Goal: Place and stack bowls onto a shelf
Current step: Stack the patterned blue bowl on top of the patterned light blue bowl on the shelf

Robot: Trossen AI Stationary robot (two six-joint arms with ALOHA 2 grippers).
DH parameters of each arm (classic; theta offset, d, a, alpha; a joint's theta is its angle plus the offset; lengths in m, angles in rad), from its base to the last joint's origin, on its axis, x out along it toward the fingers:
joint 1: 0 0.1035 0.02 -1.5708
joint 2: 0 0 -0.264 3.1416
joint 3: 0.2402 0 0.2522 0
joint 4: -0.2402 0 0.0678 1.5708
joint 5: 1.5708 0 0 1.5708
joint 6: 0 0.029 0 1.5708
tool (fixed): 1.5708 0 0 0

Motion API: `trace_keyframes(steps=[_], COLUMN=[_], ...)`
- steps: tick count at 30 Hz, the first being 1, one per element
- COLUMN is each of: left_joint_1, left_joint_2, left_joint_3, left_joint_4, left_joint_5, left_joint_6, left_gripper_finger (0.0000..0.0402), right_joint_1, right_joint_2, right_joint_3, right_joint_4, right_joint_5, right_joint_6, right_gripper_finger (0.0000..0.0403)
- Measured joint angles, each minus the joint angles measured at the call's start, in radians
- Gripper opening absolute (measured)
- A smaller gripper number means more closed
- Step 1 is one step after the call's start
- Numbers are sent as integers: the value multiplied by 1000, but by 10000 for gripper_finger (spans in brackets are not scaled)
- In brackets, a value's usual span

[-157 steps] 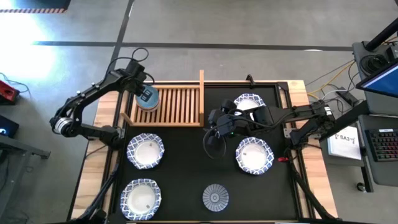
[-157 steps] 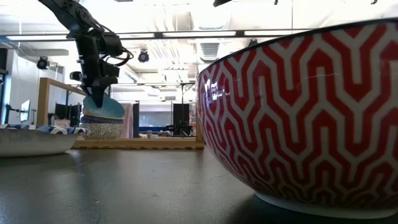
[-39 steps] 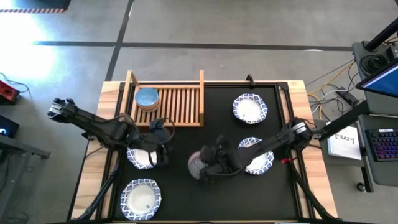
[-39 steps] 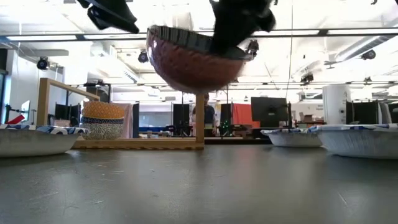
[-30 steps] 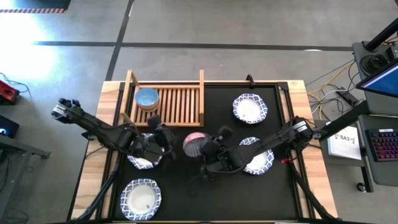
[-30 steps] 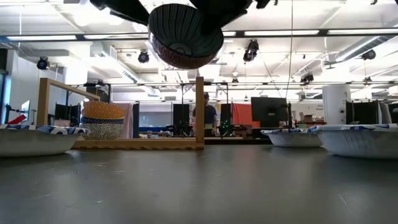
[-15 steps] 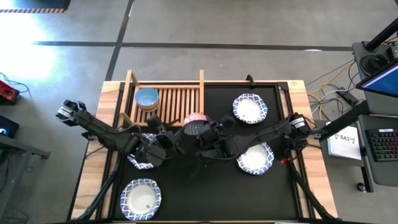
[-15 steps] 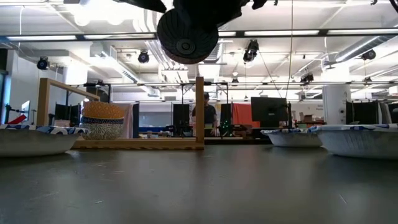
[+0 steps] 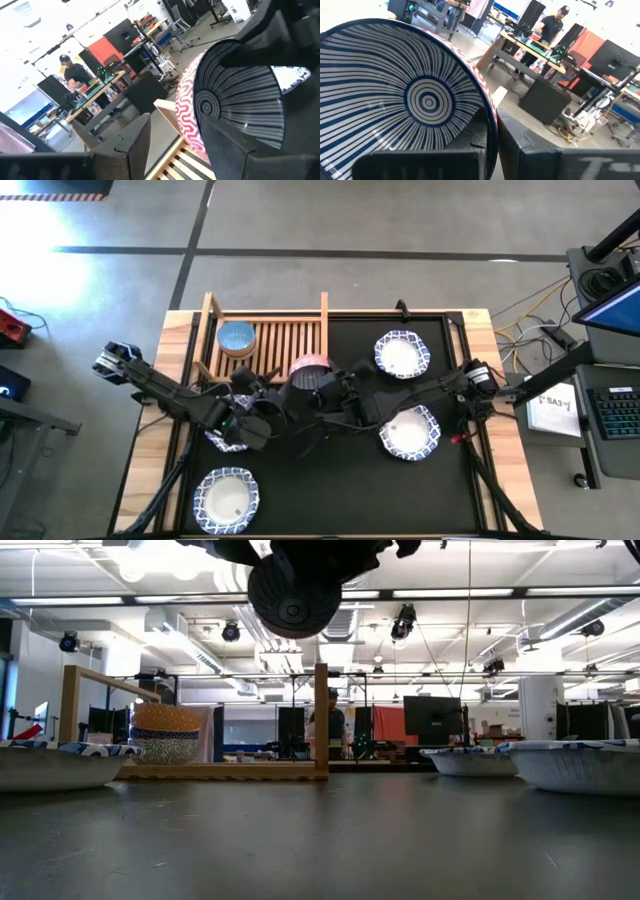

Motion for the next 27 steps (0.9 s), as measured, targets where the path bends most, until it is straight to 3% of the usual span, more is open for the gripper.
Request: trace_keyframes(steps=[7,11,15,21,27], left_joint_1=[2,1,-1,-2,-2], left_joint_2=[-1,-1,-1,-4,-9], left_joint_3=[0,0,0,0,0], left_joint_4=[24,24,24,33,32], left_joint_5=[-2,5,4,-24,-20], left_joint_6=[-2,-2,-5,-5,14], left_gripper_finger=[157,150,116,29,28], right_joint_1=[16,28,30,29,26], right_joint_2=[0,0,0,-1,-2], right_joint_3=[0,0,0,0,0], right_joint_4=[201,300,313,337,330], right_joint_5=[-11,-79,-92,-111,-126], right_joint_6=[-195,-294,-311,-305,-303], right_gripper_finger=[13,13,13,14,14])
